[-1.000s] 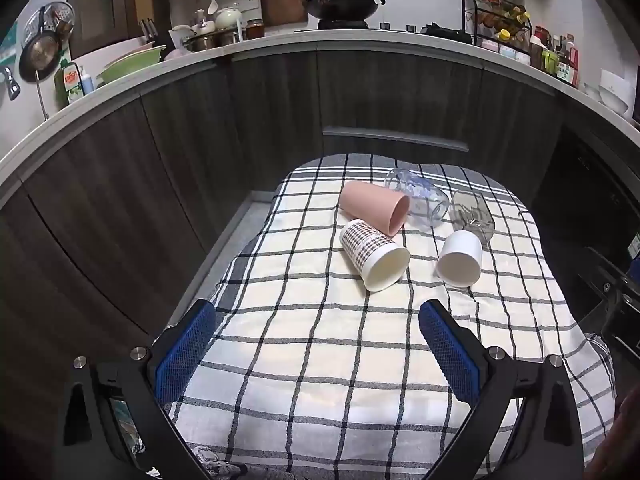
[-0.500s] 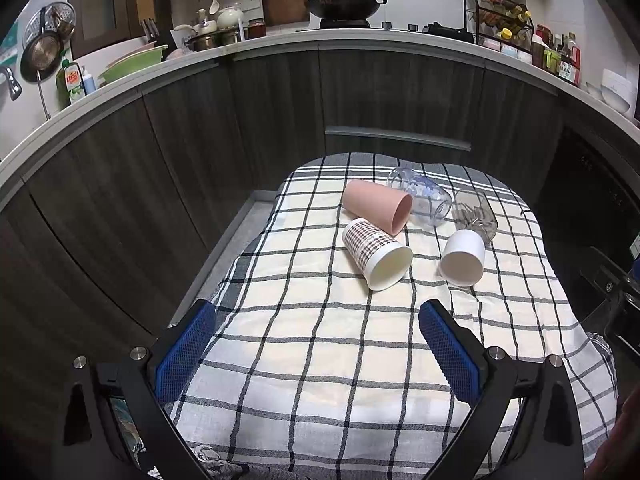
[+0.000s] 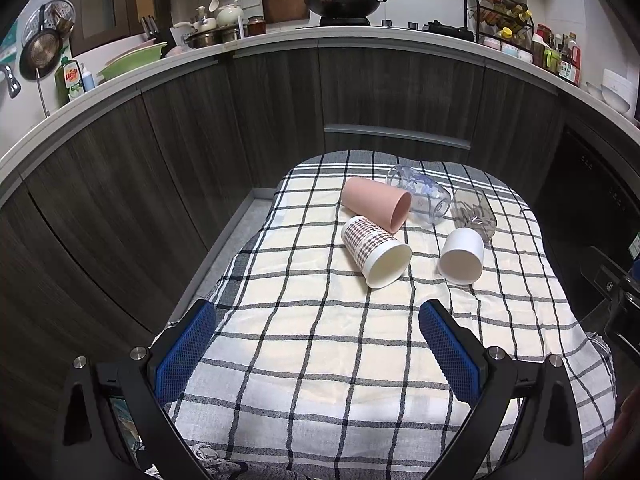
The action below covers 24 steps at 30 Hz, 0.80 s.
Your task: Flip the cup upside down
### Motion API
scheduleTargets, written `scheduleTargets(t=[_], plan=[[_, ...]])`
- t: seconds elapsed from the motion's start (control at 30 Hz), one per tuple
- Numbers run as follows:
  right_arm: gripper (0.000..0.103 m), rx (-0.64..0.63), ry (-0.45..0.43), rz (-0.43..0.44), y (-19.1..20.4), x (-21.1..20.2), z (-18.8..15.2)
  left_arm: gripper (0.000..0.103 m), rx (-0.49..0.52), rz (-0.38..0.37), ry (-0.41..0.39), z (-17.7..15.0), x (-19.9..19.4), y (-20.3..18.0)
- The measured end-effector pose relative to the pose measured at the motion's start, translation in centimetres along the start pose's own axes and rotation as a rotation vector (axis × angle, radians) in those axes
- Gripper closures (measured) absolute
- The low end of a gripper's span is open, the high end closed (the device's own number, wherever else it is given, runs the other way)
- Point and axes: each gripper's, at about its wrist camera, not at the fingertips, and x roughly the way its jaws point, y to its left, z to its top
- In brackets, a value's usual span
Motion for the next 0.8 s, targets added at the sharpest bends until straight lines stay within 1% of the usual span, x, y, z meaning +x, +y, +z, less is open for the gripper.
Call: scheduleTargets(t=[0.8], plan=[[0.002, 0.003, 0.001, 0.000, -0.14, 0.06, 0.05, 0.000, 0.002, 0.001, 0.005, 0.12, -0.07, -0.20]])
